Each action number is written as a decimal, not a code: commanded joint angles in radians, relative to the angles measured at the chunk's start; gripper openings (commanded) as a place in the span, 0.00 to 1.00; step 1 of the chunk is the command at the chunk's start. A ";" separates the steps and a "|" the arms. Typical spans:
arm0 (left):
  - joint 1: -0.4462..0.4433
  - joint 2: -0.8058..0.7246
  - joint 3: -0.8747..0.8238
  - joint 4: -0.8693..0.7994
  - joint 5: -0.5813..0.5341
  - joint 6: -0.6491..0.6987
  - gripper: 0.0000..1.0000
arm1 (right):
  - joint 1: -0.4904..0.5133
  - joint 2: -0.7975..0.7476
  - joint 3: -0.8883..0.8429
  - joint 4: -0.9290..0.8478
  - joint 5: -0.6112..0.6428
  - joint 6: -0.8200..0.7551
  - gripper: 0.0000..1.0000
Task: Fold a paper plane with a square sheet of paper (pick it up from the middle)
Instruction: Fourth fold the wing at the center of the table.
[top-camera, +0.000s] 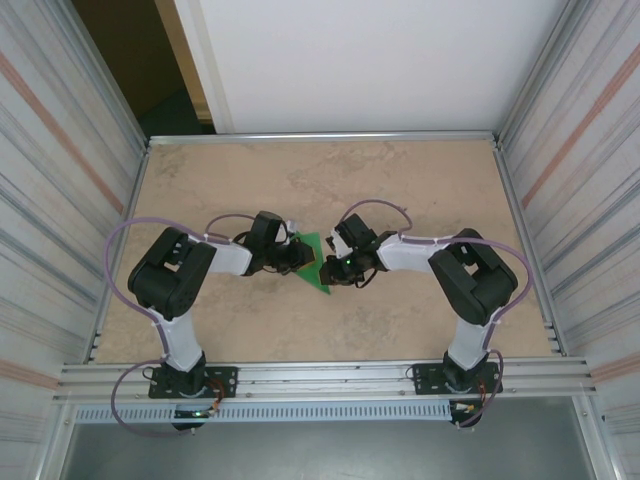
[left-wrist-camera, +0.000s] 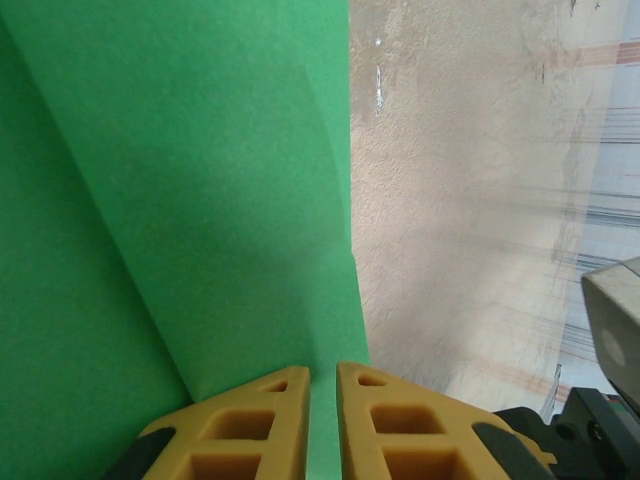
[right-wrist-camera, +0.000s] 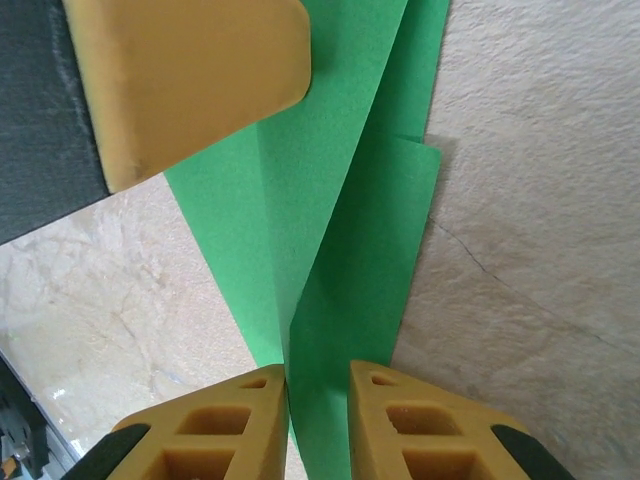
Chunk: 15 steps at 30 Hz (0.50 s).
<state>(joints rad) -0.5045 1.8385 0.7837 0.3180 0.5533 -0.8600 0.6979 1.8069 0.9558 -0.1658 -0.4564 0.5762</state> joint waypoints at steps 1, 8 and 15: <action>-0.007 0.037 -0.024 -0.138 -0.051 0.024 0.16 | -0.007 0.030 0.032 0.013 -0.038 0.028 0.20; -0.008 0.032 -0.026 -0.140 -0.049 0.024 0.16 | -0.031 0.036 -0.008 0.052 -0.063 0.052 0.17; -0.008 0.027 -0.021 -0.140 -0.043 0.023 0.16 | -0.046 0.065 -0.040 0.086 -0.106 0.063 0.16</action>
<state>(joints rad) -0.5045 1.8385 0.7837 0.3172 0.5537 -0.8600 0.6559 1.8374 0.9344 -0.0898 -0.5419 0.6216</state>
